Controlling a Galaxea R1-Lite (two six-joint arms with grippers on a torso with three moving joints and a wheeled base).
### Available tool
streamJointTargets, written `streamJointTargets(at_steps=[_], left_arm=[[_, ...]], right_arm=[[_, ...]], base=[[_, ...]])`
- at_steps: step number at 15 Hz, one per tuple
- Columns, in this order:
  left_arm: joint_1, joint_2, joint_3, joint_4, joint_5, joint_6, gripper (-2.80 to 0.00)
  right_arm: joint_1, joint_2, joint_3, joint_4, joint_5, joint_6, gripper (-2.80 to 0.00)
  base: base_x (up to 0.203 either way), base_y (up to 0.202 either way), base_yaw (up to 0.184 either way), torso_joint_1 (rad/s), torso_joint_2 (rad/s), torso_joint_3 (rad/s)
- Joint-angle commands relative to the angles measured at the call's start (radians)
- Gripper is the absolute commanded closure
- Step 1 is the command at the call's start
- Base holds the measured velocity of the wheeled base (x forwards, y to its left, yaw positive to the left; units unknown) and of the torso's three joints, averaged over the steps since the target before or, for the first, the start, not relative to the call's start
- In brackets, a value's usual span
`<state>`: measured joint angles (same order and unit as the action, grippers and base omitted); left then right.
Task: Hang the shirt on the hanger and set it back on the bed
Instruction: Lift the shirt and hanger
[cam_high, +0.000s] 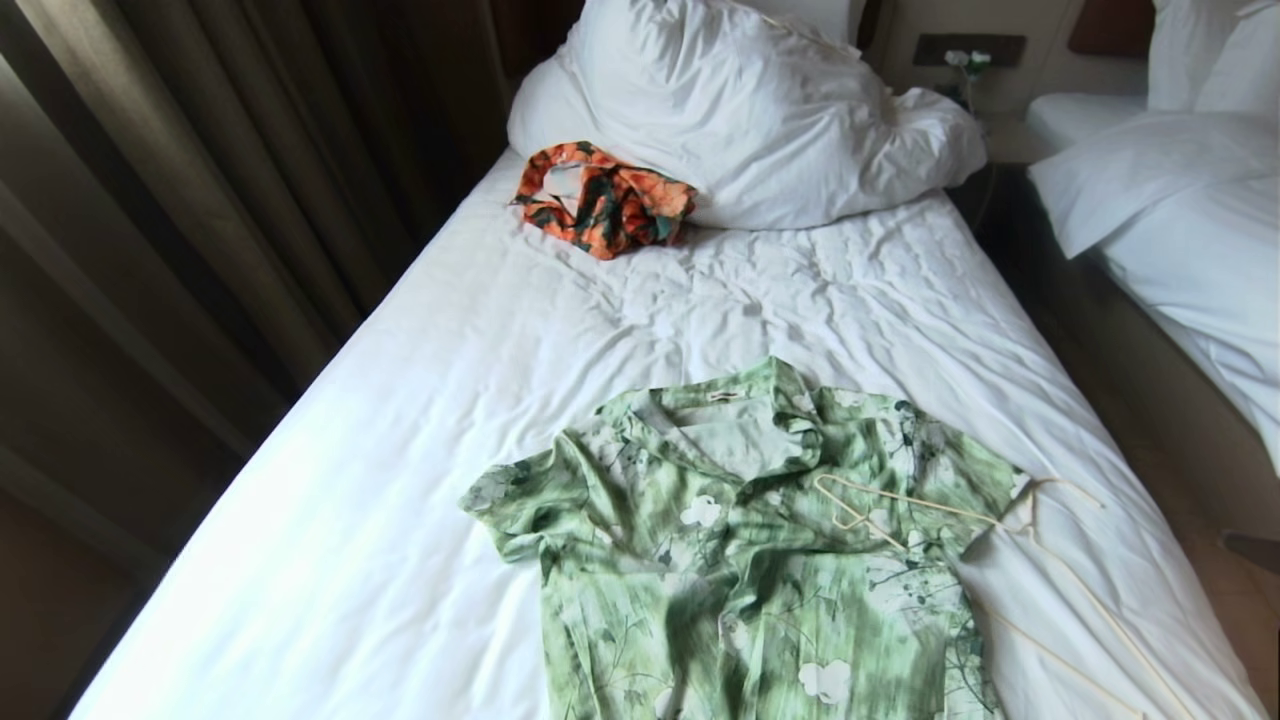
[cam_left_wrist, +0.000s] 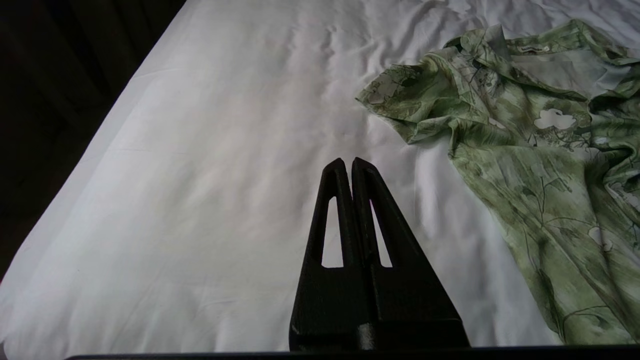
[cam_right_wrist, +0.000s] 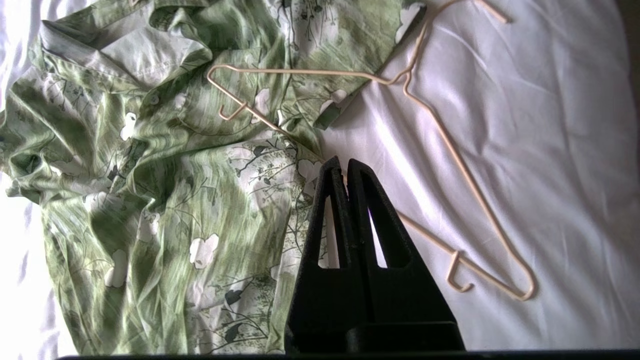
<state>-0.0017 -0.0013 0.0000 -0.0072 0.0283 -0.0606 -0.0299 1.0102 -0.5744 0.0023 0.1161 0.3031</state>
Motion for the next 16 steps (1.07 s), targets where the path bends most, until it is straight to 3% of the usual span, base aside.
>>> streamJointTargets(at_steps=[1,5,9,10,14,16], left_arm=[[0.0,0.001,0.002,0.0,0.001,-0.001,0.0],[0.0,0.001,0.002,0.0,0.001,-0.001,0.0],[0.0,0.001,0.002,0.0,0.001,-0.001,0.0],[0.0,0.001,0.002,0.0,0.001,-0.001,0.0],[0.0,0.001,0.001,0.0,0.001,-0.001,0.0],[0.0,0.001,0.002,0.0,0.001,-0.001,0.0]], right_arm=[[-0.08,0.321,-0.082,0.004,0.093,0.041,0.0],[-0.268,0.611,-0.148,0.016,0.306,0.038,0.0],[-0.437,0.758,-0.16,0.083,0.457,-0.157,0.0],[-0.468,0.767,-0.16,0.12,0.488,-0.214,-2.8],[-0.564,0.825,-0.158,0.156,0.645,-0.411,-2.8],[-0.6,0.89,-0.161,0.157,0.769,-0.536,-2.8]], base=[[0.0,0.0,0.0,0.0,0.0,0.0],[0.0,0.0,0.0,0.0,0.0,0.0],[0.0,0.0,0.0,0.0,0.0,0.0],[0.0,0.0,0.0,0.0,0.0,0.0],[0.0,0.0,0.0,0.0,0.0,0.0],[0.0,0.0,0.0,0.0,0.0,0.0]])
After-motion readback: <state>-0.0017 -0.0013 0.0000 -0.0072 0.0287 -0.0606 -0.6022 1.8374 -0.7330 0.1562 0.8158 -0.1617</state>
